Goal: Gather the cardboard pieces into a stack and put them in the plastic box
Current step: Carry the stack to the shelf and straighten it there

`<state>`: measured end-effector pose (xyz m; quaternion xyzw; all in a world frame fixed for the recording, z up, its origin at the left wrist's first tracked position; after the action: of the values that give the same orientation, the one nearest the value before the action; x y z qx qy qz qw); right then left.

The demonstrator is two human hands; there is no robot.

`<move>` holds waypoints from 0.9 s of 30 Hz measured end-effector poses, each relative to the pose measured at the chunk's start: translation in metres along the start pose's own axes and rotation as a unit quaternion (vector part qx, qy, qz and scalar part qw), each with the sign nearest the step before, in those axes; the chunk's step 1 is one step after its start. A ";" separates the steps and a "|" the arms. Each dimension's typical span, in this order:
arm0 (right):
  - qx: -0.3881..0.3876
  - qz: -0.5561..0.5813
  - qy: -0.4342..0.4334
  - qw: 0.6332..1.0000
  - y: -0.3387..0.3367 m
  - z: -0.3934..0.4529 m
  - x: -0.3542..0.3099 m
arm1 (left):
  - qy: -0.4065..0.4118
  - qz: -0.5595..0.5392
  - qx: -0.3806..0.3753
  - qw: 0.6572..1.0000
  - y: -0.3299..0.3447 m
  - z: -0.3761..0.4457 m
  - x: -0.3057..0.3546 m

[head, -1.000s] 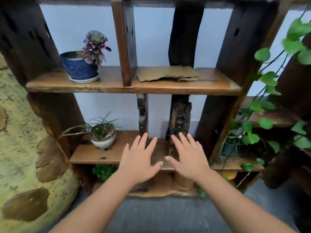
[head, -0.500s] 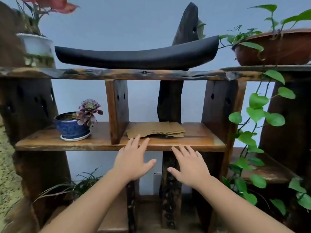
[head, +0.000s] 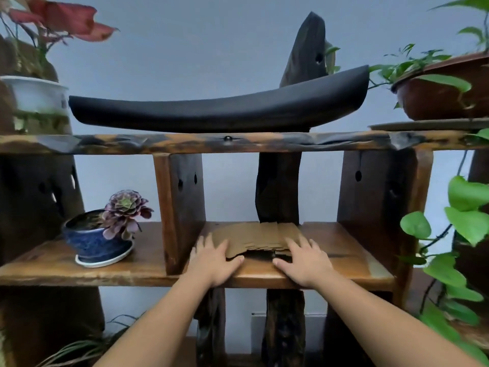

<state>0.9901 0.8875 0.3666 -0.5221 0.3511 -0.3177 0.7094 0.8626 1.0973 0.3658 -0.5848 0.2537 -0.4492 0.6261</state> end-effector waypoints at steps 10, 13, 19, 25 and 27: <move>0.028 0.198 0.202 0.959 0.019 0.074 0.043 | -0.008 -0.025 -0.047 0.999 0.036 0.079 0.011; 0.041 0.208 0.204 0.956 0.019 0.082 0.044 | 0.041 -0.034 -0.038 0.998 0.037 0.092 0.033; 0.046 0.238 0.205 0.948 0.019 0.085 0.045 | 0.129 -0.072 -0.042 0.988 0.042 0.102 0.078; 0.088 0.373 0.226 0.895 0.012 0.075 0.054 | 0.171 -0.165 -0.033 0.971 0.047 0.101 0.131; 0.094 0.378 0.226 0.893 0.011 0.073 0.057 | 0.159 -0.244 -0.026 0.956 0.046 0.105 0.127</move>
<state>1.0826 0.8817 0.3613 -0.1952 0.6414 -0.1664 0.7231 1.0222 1.0372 0.3673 -0.5658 0.2111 -0.6689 0.4335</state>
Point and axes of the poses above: each hand's wrist, its own z-axis towards the middle knuckle, its own y-axis out of the palm, x = y × z, the point moved 10 cm from there along z, towards the middle knuckle, and after that the axes turned 2 degrees about x, right-handed, at the moved point
